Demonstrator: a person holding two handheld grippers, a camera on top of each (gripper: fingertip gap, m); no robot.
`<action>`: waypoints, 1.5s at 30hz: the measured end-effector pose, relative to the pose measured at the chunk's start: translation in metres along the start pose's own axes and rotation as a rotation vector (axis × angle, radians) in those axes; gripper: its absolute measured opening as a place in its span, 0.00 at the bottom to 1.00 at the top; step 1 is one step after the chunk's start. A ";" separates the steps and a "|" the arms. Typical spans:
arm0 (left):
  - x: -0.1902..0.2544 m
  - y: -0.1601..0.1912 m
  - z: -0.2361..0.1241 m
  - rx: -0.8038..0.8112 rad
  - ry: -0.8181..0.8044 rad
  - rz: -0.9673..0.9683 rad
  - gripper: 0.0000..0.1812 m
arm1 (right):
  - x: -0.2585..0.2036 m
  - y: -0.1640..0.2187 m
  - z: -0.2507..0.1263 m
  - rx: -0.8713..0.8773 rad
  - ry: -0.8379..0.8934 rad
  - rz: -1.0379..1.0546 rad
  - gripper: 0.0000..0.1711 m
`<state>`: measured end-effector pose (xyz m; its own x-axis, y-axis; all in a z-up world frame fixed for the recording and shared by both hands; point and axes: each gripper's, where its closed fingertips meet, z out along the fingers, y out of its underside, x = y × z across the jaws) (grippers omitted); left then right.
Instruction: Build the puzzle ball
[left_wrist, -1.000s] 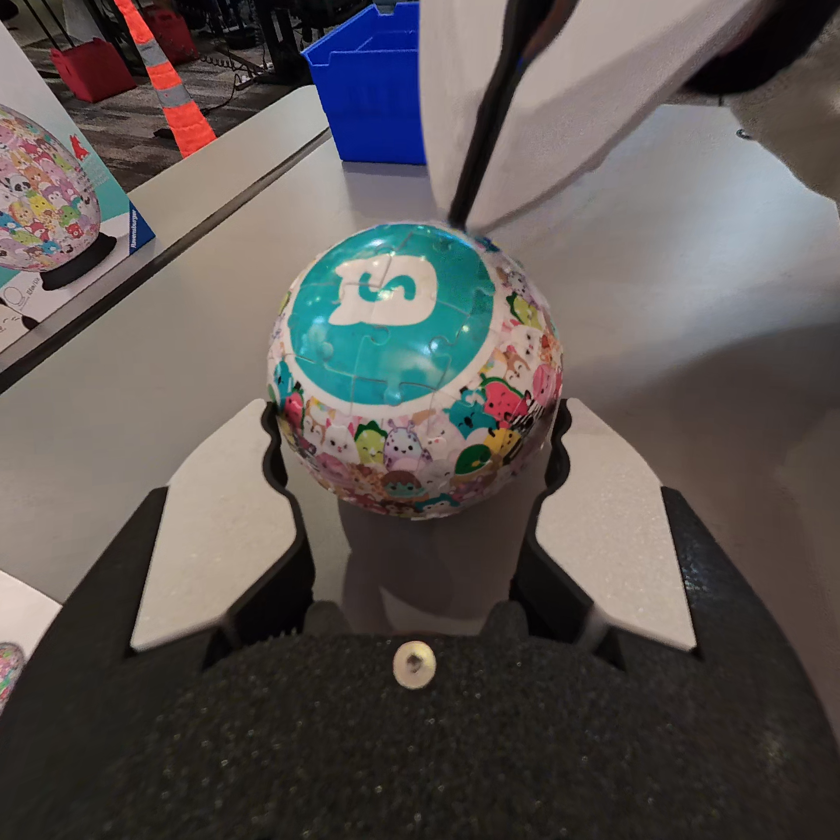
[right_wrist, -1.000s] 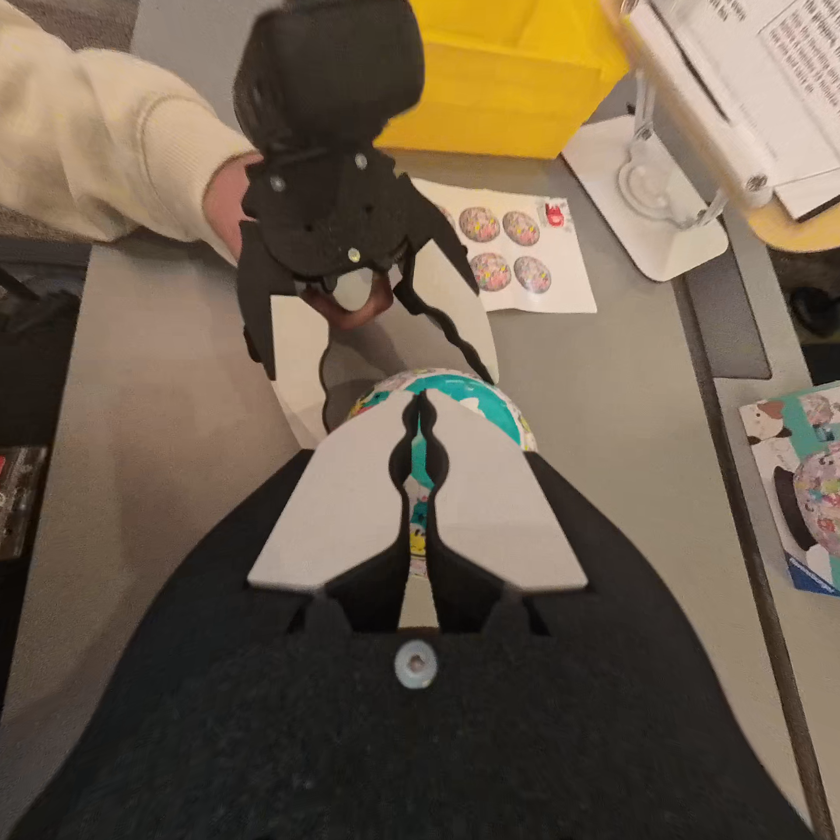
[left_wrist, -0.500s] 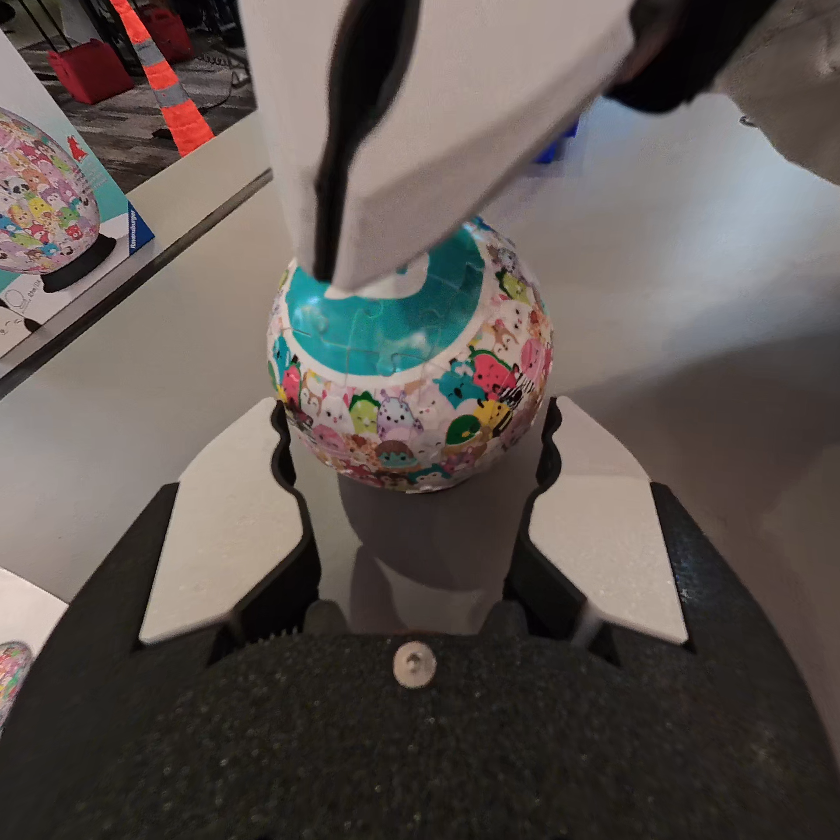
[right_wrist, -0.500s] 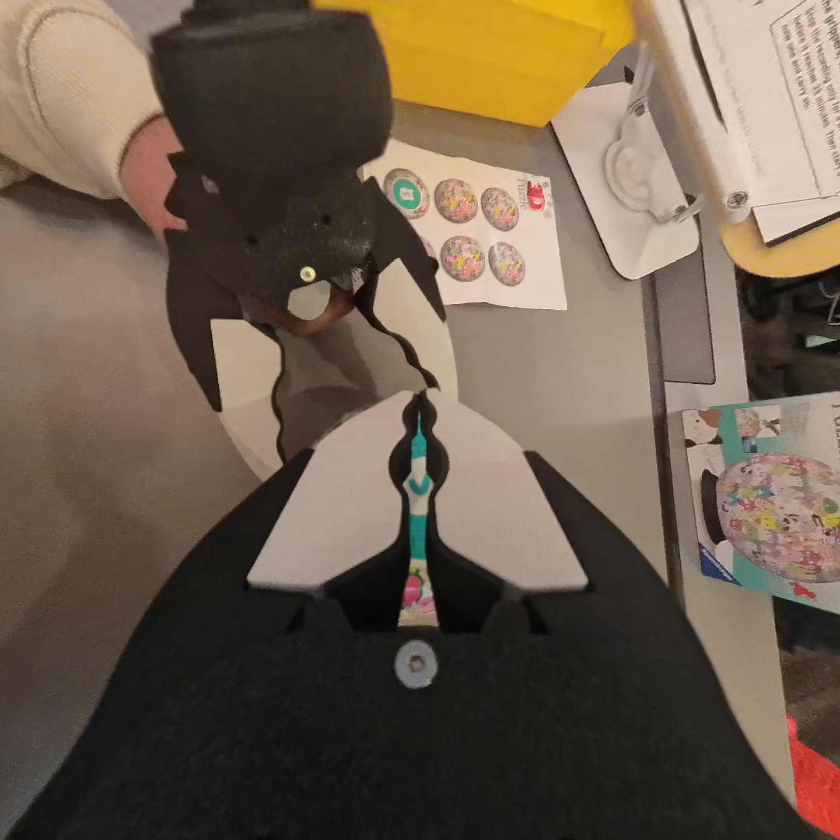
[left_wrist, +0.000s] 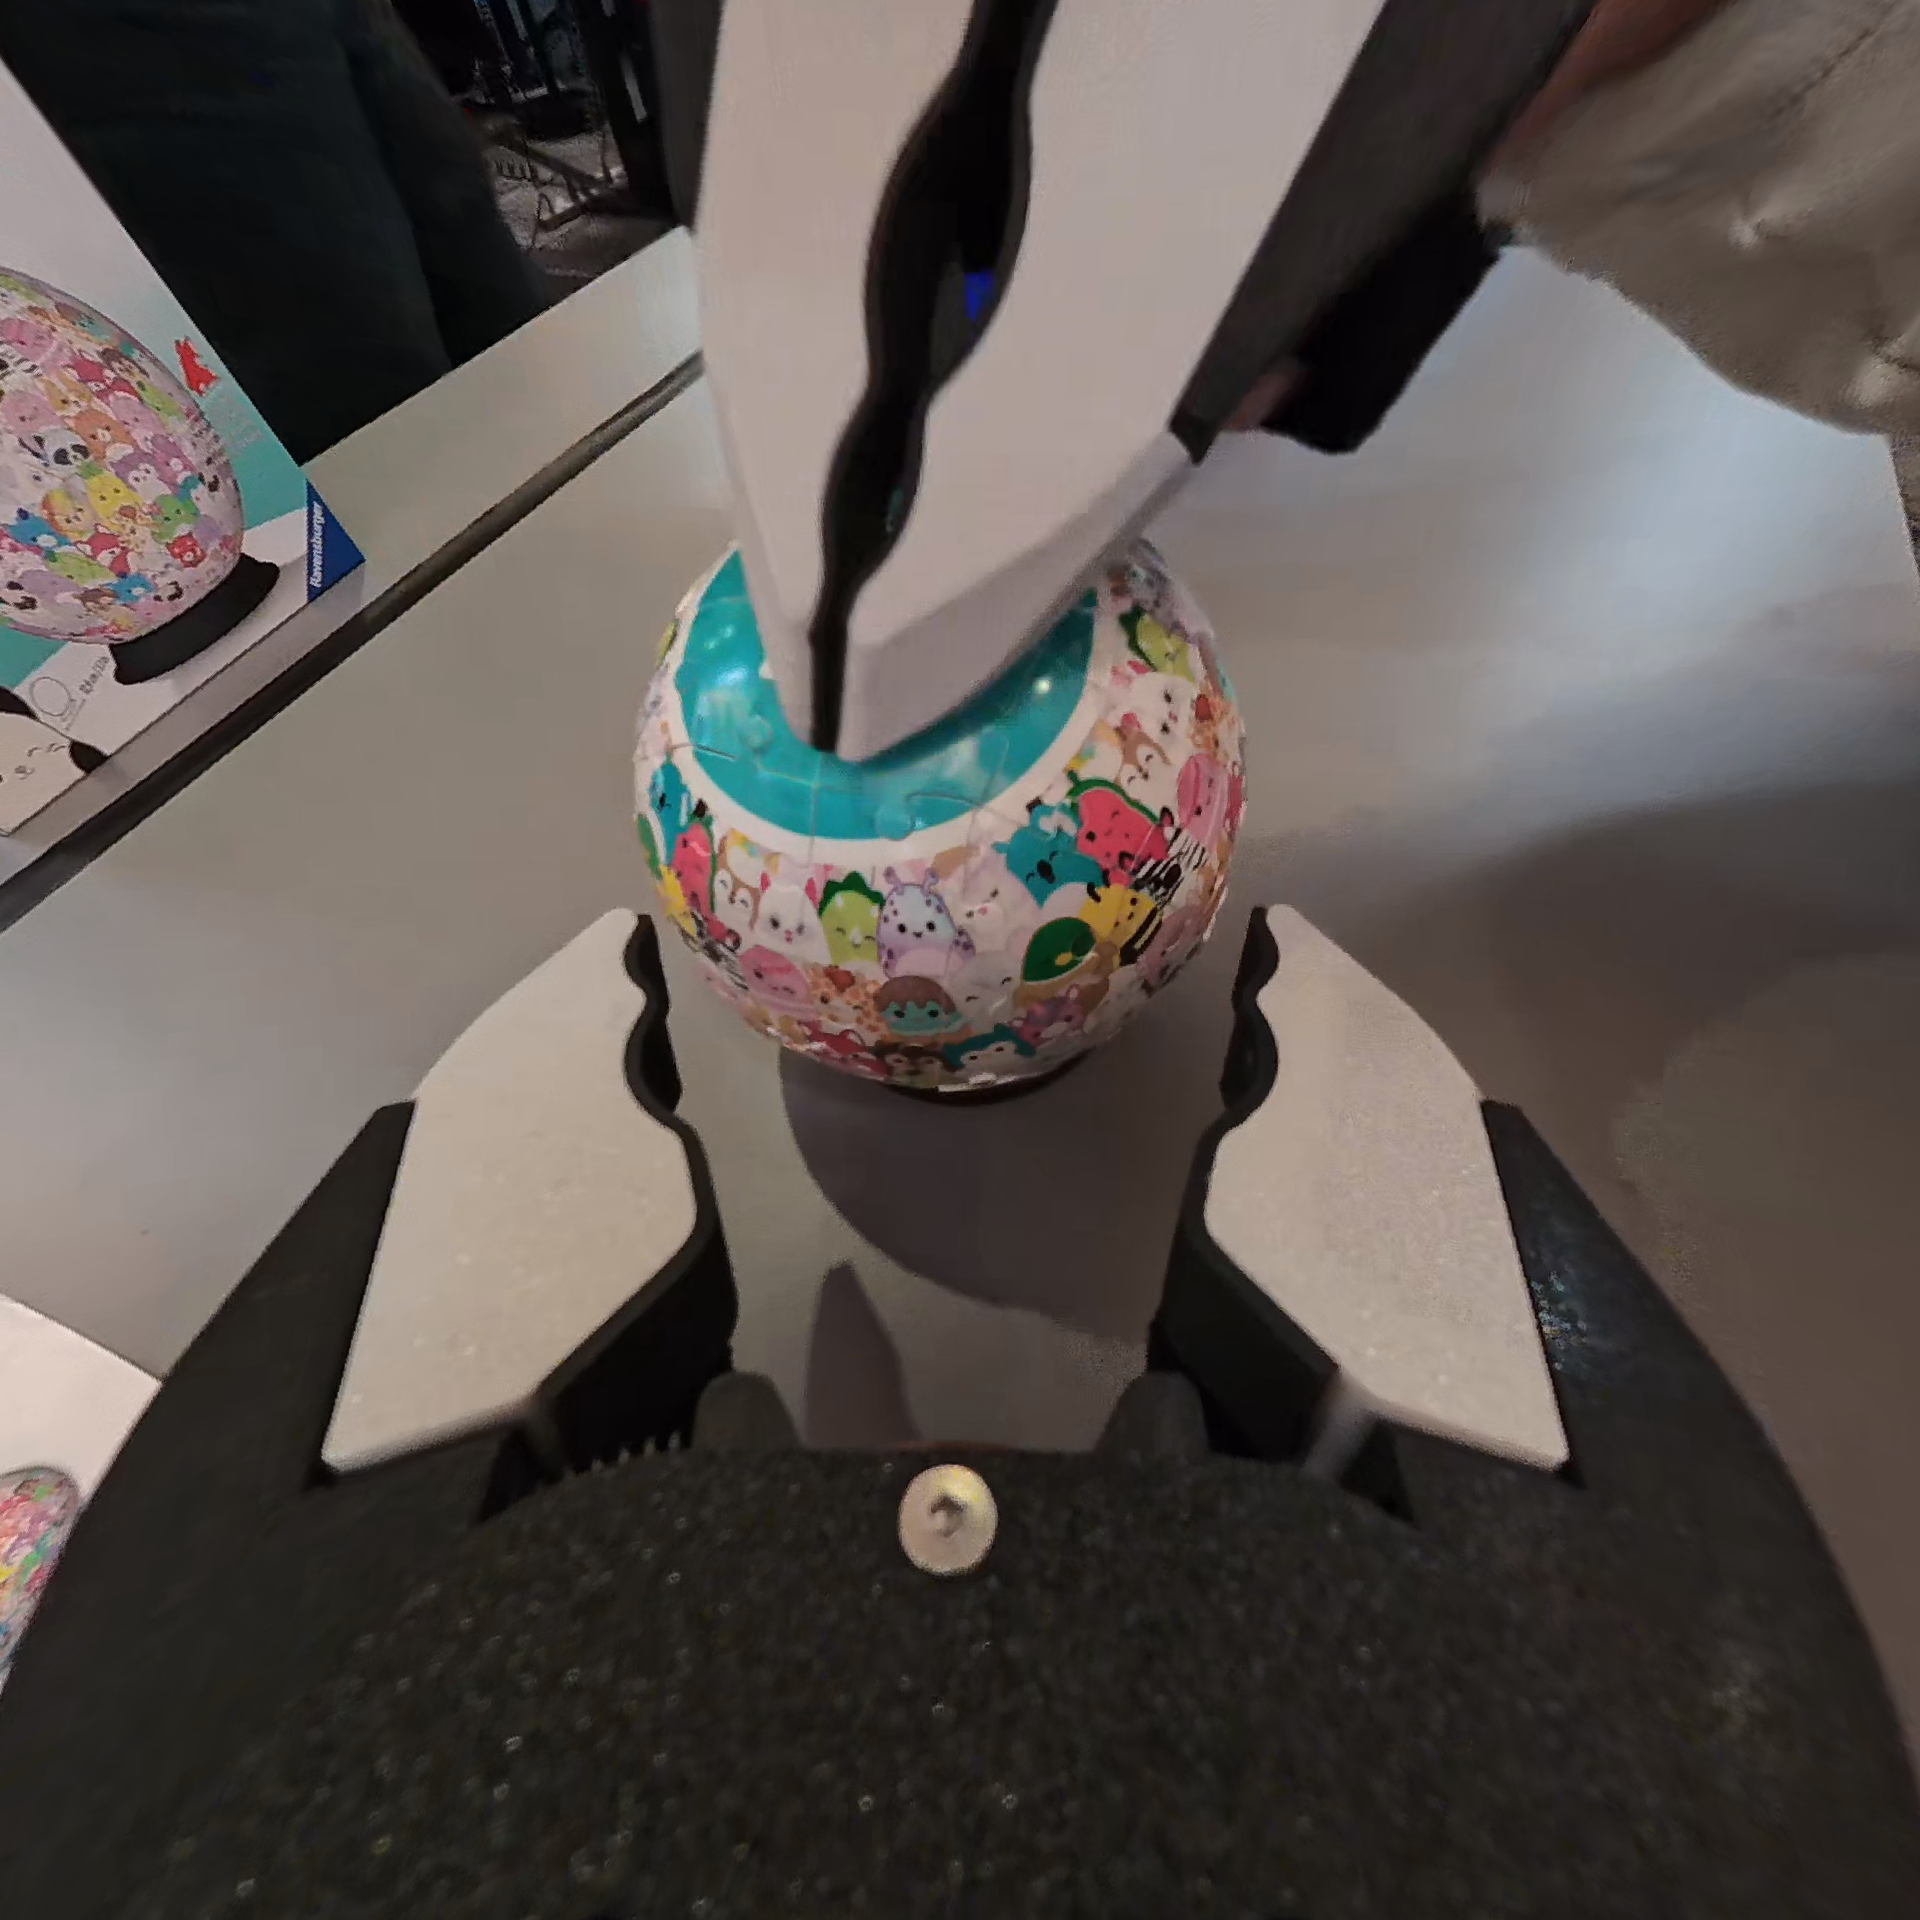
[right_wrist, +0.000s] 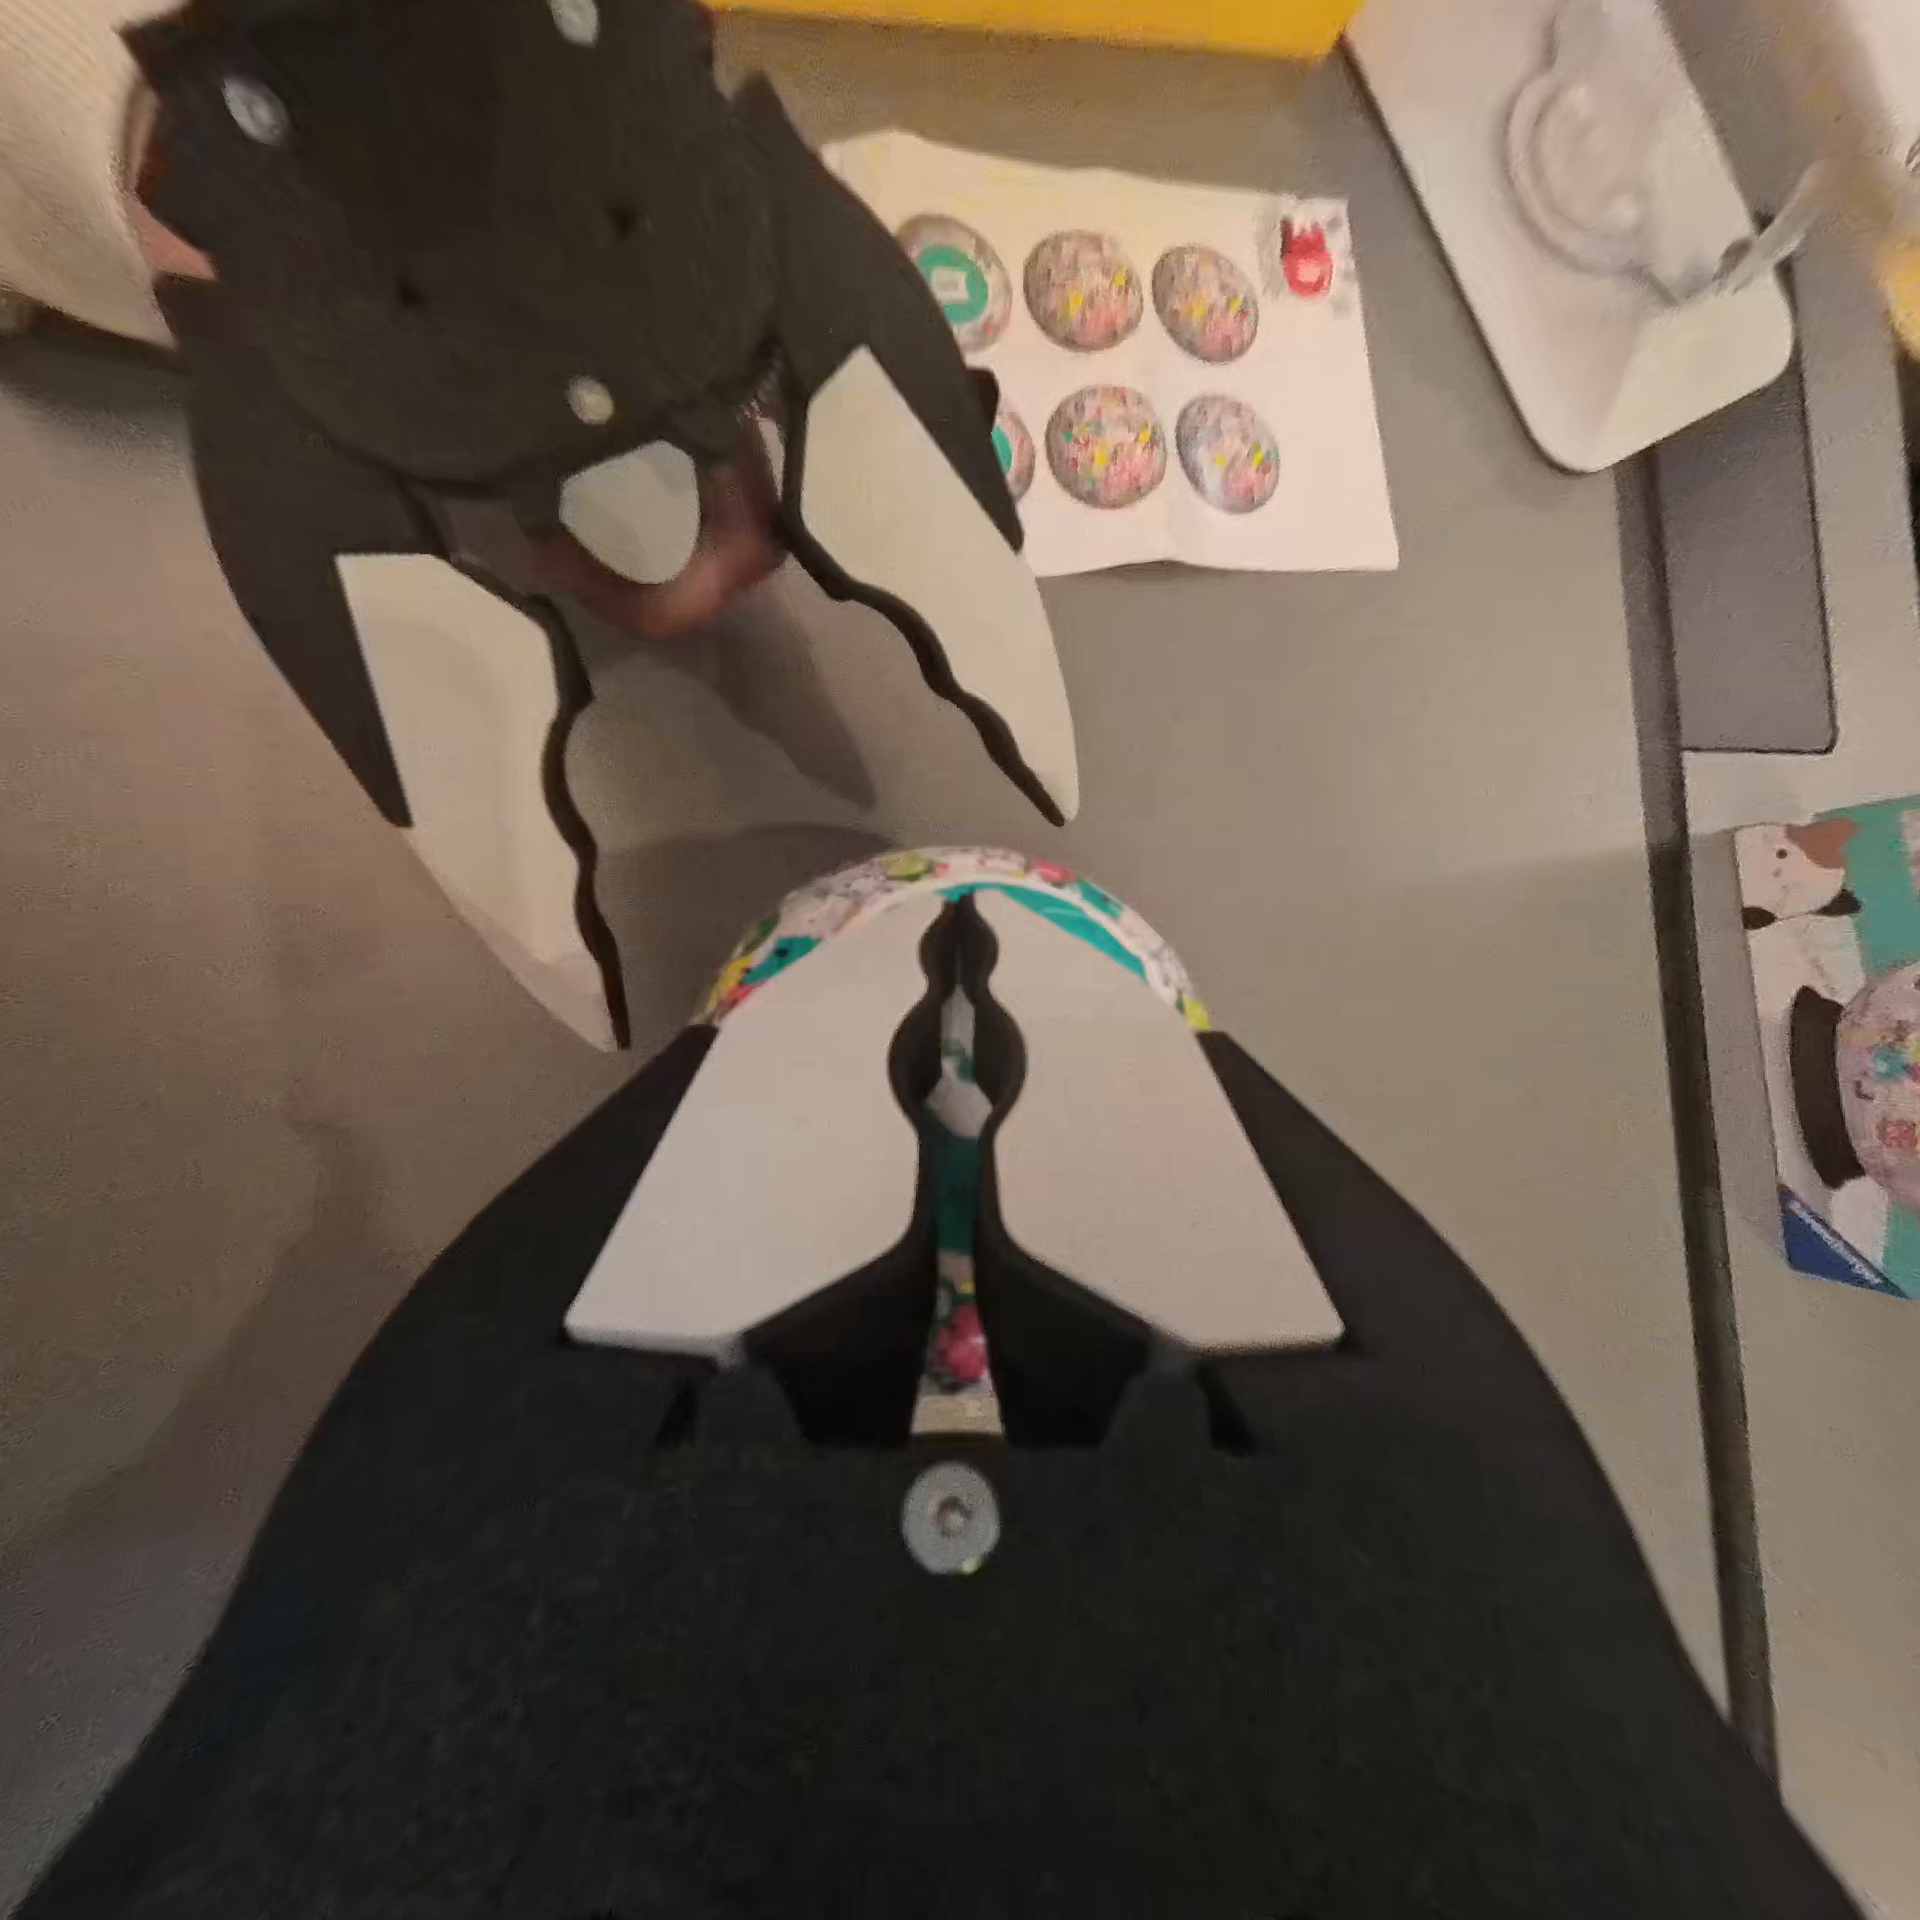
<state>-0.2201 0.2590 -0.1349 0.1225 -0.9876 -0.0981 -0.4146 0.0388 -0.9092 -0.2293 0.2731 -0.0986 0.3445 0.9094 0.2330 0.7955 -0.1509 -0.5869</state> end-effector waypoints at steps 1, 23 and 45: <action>0.000 0.000 0.000 0.001 0.000 -0.001 0.57 | 0.004 0.000 -0.005 -0.022 0.019 0.003 0.00; 0.019 -0.036 -0.011 0.108 0.060 0.014 0.35 | -0.005 0.096 -0.002 0.389 0.005 0.391 0.70; 0.005 0.008 0.045 -0.141 0.096 -0.134 0.71 | -0.002 0.098 0.020 0.198 0.076 0.240 0.82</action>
<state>-0.1822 0.2612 -0.1608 0.1009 -0.9928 0.0650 -0.5232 -0.1085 -0.8453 -0.1618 0.2639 -0.1723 0.5523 0.8246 0.1225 0.5776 -0.2725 -0.7695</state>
